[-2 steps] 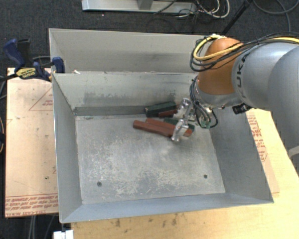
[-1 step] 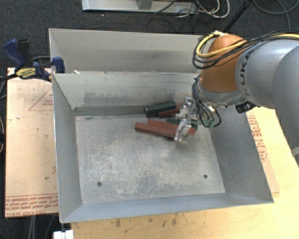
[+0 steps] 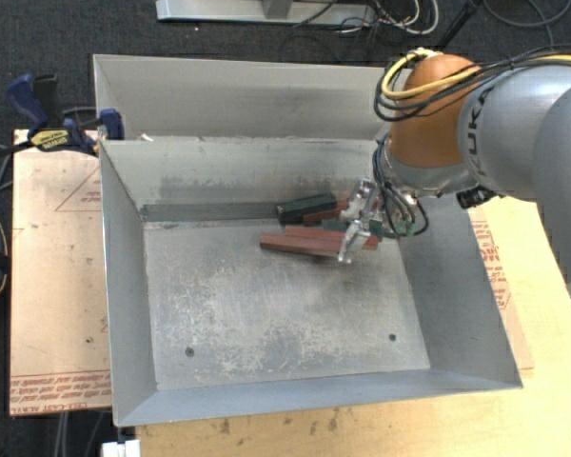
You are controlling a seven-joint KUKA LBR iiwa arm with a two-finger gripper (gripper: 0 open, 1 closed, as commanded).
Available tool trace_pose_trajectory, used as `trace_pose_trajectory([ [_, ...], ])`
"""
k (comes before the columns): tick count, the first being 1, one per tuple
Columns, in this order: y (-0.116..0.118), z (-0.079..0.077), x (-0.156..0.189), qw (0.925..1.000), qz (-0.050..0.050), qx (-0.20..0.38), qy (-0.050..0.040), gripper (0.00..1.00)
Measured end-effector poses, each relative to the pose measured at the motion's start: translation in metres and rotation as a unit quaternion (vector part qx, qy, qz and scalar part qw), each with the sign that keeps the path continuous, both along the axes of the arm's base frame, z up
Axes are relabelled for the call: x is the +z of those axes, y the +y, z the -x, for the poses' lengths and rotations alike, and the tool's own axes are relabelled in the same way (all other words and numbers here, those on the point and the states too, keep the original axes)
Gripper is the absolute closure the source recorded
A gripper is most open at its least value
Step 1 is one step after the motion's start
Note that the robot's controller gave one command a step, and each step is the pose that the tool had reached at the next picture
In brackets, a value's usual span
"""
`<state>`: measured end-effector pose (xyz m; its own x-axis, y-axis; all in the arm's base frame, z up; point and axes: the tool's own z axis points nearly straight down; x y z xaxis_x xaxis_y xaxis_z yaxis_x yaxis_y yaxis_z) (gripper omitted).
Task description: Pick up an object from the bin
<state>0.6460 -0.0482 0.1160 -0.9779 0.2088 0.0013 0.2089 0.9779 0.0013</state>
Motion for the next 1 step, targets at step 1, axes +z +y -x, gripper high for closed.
trace_pose_trajectory([
  [1, -0.0002, -0.0015, 0.0147, 1.0, 0.0, 0.0, -0.0032, 1.0],
])
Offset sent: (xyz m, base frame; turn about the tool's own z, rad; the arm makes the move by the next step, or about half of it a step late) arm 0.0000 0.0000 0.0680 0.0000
